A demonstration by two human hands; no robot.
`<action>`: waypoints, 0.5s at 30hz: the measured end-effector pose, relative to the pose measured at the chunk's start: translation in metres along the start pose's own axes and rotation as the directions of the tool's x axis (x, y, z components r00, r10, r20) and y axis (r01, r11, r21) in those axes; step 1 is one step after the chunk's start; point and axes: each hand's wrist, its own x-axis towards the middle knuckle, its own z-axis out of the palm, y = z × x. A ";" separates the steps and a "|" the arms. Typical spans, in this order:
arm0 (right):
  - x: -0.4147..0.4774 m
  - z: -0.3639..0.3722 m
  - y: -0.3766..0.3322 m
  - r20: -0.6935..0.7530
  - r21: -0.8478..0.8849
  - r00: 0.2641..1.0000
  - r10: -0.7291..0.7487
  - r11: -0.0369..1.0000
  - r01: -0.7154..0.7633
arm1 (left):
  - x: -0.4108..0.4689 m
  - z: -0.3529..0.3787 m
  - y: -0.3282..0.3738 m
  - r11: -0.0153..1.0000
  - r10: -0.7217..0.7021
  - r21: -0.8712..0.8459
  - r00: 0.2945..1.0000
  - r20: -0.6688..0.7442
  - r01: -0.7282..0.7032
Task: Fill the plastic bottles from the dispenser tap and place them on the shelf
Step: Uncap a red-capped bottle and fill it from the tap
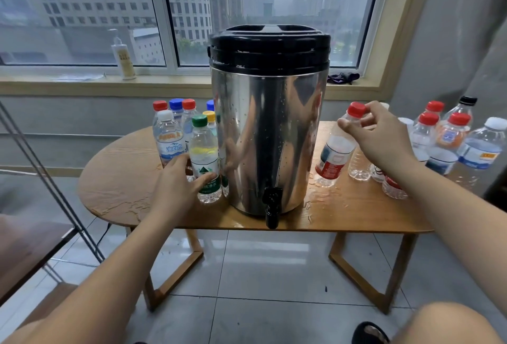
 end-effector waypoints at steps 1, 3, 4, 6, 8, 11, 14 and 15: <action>-0.008 -0.002 -0.005 0.005 0.021 1.000 -0.008 1.000 0.008 | 0.002 0.001 0.000 1.000 0.003 0.000 1.000 -0.003 -0.003; -0.024 -0.005 -0.014 0.021 0.046 1.000 -0.022 0.999 0.021 | 0.005 0.001 -0.001 1.000 0.009 -0.008 1.000 -0.010 -0.009; -0.031 -0.006 -0.018 0.032 0.047 0.999 -0.032 0.998 0.030 | 0.005 0.002 -0.003 1.000 0.011 -0.013 1.000 -0.015 -0.012; -0.047 -0.007 -0.024 0.053 0.044 0.997 -0.051 0.998 0.049 | 0.001 0.001 -0.005 1.000 0.015 -0.025 1.000 -0.028 -0.015; -0.062 -0.007 -0.028 0.071 0.054 0.995 -0.063 0.997 0.060 | -0.005 -0.001 -0.007 0.999 0.012 -0.043 0.999 -0.046 -0.014; -0.085 -0.002 -0.032 0.107 0.107 0.992 -0.072 0.992 0.060 | -0.016 -0.008 -0.010 0.997 0.004 -0.081 0.998 -0.061 -0.009; -0.108 0.006 -0.037 0.105 0.136 0.990 -0.094 0.988 0.079 | -0.031 -0.016 -0.006 0.990 -0.003 -0.139 0.999 -0.037 -0.003; -0.114 0.008 -0.039 0.093 0.142 0.991 -0.100 0.986 0.086 | -0.038 -0.018 -0.002 0.987 0.000 -0.161 1.000 -0.019 -0.003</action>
